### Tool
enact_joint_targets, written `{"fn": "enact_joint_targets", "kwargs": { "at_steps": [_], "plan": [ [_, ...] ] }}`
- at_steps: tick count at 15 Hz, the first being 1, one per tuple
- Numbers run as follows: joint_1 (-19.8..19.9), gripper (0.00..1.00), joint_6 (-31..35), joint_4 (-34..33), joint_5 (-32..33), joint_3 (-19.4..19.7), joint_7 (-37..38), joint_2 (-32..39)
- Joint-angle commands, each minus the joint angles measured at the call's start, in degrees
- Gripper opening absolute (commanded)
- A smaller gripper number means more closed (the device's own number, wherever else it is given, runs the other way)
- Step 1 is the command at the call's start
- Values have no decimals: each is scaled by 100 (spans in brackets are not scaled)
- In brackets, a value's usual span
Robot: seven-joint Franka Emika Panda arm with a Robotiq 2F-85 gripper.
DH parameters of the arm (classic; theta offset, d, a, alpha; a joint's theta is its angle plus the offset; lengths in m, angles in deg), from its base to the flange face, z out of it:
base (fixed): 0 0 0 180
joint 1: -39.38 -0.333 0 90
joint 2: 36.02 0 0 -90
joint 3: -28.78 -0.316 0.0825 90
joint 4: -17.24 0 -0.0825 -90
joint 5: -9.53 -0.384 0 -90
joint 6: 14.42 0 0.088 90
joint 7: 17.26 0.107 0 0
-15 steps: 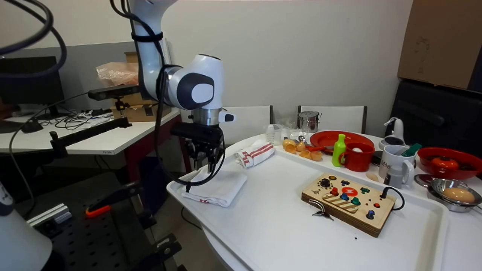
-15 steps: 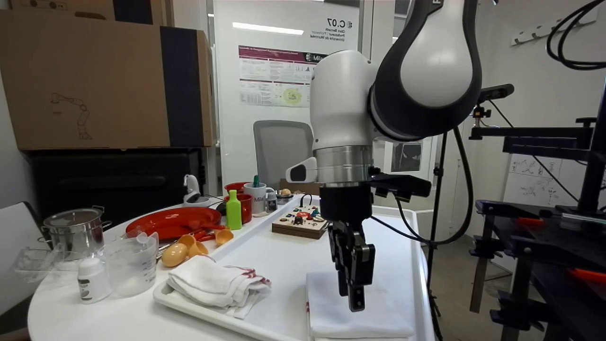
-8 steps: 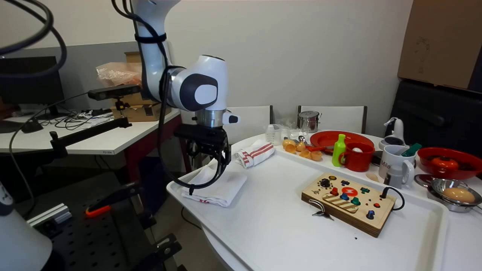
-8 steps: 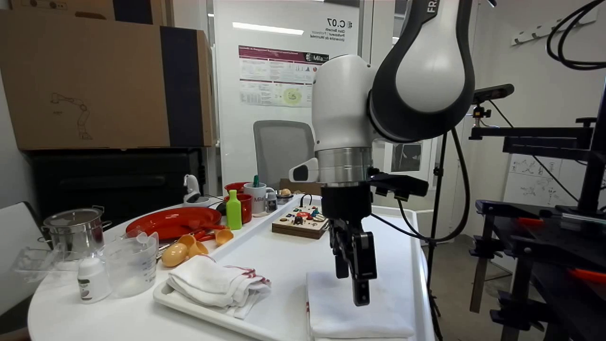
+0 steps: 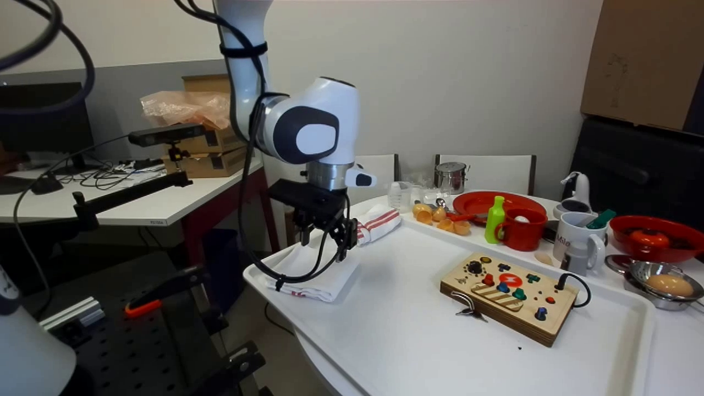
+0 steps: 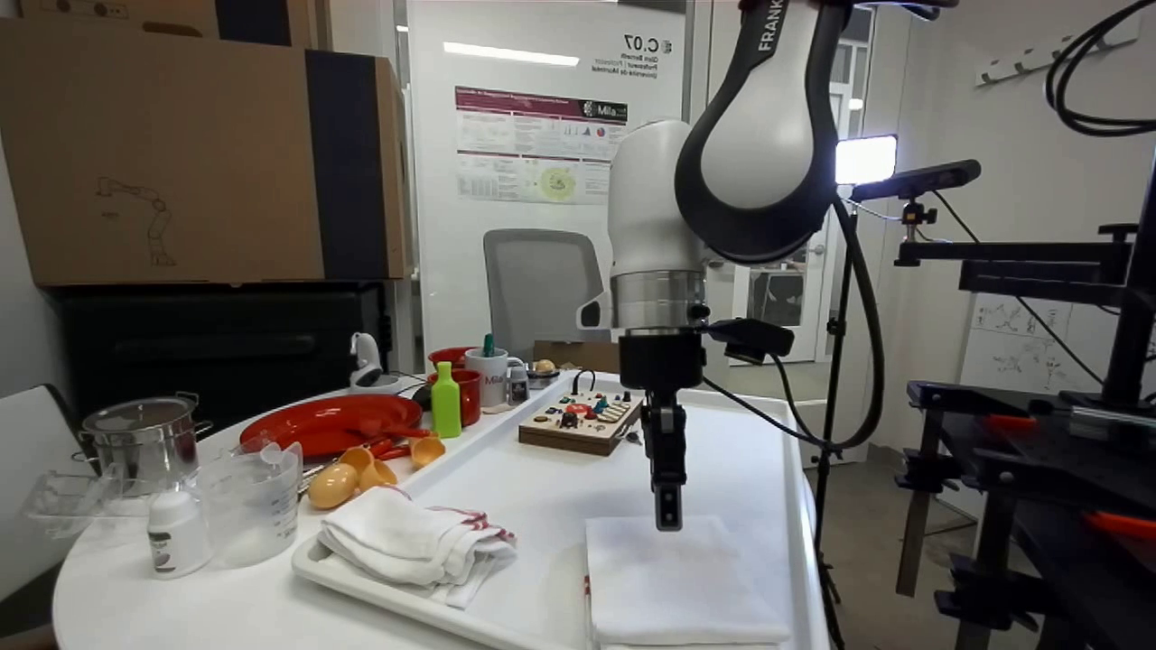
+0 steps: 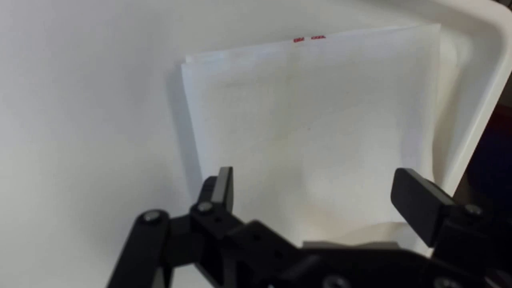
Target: Press the orange button on the right side of the wooden board then fold the white and red tea towel
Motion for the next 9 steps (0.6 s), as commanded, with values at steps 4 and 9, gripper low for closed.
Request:
{"fn": "enact_joint_targets", "kwargs": {
  "at_steps": [4,9],
  "plan": [
    [28,100,-18,-29,-17,7,-27,16],
    [2,100,-18,-30,-14,4,-24,16]
  ]
}}
